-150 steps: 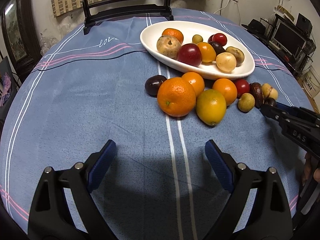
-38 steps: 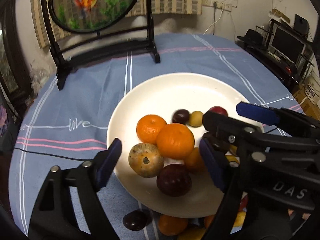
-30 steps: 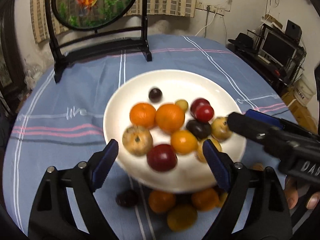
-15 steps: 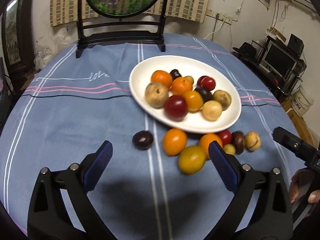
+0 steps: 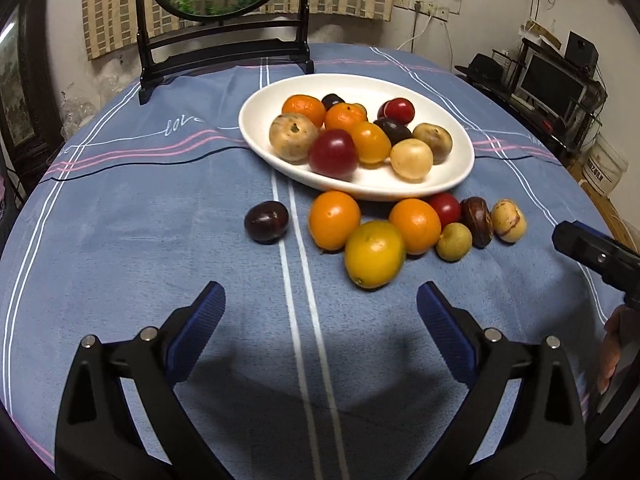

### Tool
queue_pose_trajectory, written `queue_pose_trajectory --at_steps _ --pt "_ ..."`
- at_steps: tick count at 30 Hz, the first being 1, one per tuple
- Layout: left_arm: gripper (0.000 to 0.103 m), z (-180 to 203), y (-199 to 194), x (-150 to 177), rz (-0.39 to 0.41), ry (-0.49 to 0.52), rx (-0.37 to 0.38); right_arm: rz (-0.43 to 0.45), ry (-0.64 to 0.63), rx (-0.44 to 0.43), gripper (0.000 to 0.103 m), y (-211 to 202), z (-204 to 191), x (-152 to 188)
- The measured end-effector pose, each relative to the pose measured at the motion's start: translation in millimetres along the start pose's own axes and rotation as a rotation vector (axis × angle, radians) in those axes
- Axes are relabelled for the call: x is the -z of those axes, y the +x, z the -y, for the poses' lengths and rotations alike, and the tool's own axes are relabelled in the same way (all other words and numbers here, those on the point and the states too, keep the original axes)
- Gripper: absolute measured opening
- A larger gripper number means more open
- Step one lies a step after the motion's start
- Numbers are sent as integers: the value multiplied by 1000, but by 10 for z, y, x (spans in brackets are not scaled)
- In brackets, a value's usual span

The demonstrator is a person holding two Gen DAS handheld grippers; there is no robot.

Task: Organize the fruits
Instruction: 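Withdraw both open tools from the plate toward the fruit cluster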

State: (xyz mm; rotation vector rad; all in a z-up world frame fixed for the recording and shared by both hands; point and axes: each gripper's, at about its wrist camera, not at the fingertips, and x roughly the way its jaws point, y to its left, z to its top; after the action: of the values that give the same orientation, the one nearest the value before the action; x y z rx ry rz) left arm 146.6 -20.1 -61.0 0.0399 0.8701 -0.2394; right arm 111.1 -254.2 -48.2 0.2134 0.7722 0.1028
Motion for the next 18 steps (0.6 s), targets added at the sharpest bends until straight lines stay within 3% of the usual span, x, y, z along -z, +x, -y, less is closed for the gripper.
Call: queue_pose_trajectory --at_steps 12,17,18 --pt "98 -102 36 52 -10 -62 42 -84 -147 150 100 207 -44 62" --pt "98 -109 36 52 -10 -67 43 -180 -148 153 66 426 -29 -11" --pt "98 -108 38 51 -10 -68 43 -195 -158 158 65 480 -36 -33"
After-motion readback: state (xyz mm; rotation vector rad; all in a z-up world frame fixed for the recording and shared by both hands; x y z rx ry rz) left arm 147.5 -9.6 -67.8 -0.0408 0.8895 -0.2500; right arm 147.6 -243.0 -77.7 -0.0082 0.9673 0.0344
